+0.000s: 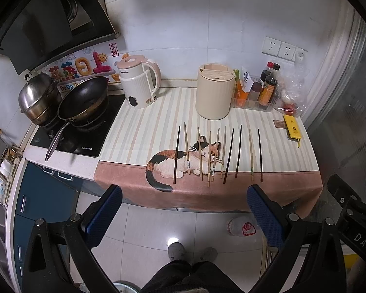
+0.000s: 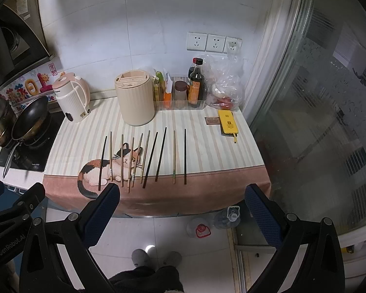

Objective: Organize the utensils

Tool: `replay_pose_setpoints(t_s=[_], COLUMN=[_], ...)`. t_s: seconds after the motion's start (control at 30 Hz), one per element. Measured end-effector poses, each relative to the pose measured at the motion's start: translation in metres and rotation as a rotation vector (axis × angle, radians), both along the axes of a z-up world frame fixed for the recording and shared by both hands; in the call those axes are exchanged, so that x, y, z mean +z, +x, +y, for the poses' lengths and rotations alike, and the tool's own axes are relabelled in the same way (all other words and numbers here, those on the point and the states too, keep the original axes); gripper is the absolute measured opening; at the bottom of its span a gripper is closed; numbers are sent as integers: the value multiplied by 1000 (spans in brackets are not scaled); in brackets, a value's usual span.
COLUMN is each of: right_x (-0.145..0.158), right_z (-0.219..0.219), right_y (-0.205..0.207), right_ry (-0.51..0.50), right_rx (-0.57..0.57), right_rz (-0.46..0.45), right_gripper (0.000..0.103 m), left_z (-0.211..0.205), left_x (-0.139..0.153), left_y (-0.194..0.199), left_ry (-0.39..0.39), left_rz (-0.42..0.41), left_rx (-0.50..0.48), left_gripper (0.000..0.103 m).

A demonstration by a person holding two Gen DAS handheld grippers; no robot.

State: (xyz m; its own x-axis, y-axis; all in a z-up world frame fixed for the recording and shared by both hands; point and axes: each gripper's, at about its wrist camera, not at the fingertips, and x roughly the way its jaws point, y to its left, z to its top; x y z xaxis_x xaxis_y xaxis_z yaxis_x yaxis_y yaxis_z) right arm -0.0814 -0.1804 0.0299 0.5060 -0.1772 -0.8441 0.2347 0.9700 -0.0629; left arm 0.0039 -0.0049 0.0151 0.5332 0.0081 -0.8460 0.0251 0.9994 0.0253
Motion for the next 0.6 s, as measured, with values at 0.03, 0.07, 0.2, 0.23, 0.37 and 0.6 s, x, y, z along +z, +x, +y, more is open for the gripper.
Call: replay_pose_setpoints(t_s=[0.03,0.07,0.2,0.23,0.37,0.6], right_x=[0,0,1,1,1,-2], right_z=[0,0,1,1,0,2], right_y=[-1,-1,-1,-2,-2,-3], right_ry=[2,1,1,0,0,2], right_rx=[0,0,-2,-1,-1,-1], right_rz=[-2,-2,-3,-3,-5,-7], right_gripper=[103,103,103,103,103,103], left_z=[0,0,-2,-2,-2,-3], left_x=[0,0,3,2,3,3], left_y=[0,-1,-1,-1,-2,-5], left_ry=[0,0,-1,-1,-4,-5], left_rz=[1,0,-1,-1,-4,-5], left_rx=[0,-1,-2,-1,0,1], left_gripper=[103,103,103,103,103,103])
